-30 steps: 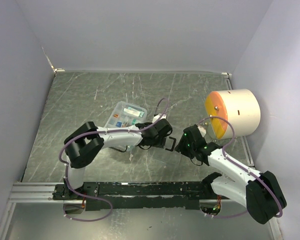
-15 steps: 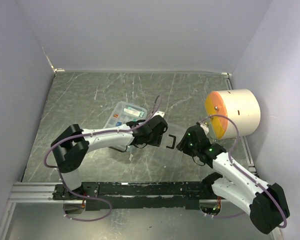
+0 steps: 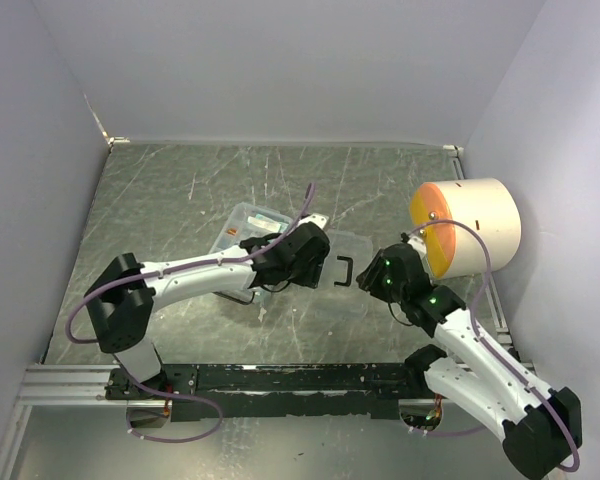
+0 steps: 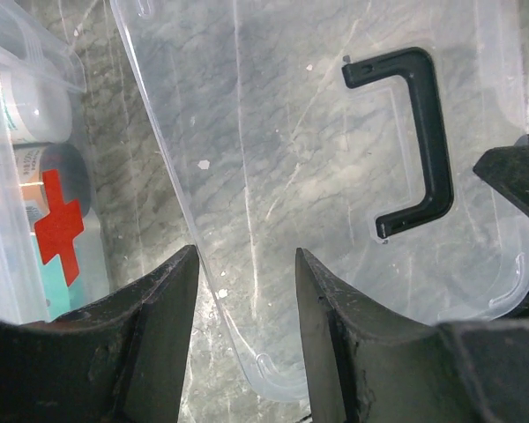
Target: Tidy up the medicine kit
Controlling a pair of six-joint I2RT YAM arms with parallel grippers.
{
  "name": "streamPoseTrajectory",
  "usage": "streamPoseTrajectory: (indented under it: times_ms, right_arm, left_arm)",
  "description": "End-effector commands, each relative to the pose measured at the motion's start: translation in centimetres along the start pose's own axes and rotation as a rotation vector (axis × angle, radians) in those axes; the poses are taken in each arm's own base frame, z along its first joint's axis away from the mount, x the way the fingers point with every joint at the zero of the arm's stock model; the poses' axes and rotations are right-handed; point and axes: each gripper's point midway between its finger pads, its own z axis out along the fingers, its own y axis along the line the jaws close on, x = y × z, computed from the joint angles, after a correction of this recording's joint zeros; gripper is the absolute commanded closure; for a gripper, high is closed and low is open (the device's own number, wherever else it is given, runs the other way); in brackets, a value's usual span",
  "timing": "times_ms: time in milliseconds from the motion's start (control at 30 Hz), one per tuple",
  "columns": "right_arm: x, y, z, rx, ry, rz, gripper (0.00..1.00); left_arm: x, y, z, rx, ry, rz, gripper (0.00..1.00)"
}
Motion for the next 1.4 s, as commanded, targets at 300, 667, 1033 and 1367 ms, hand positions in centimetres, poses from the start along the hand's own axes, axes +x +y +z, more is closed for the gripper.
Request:
streamPoseTrajectory:
  times_ms: [300,667,1033,1367]
  right_arm:
    - [-6.2,10.1,-4.1,-0.383,-0.151,0.010,0.61]
    - [-7.8,14.8,-4.7,-0.538,-0.171,-0.001,0.61]
    - [-6.9,21.2,-1.3,-0.644,-0.131,-0.055,0.61]
    - [-3.2,24.6,2.6,-0.667,-0.036,-0.101,0.62]
  left_arm:
    - [-8.3,-6.4,-7.1,0.262,-0.237,-0.038,0.45]
    - [-10.5,-3.8,-9.8,0.156,-0.331,-0.049,0.45]
    - [-9.4,4.2,-10.5,-0.083,-0.343,-0.110,0.43]
    - [-6.0,9.8,-10.1,-0.186,-0.291,-0.191,0.44]
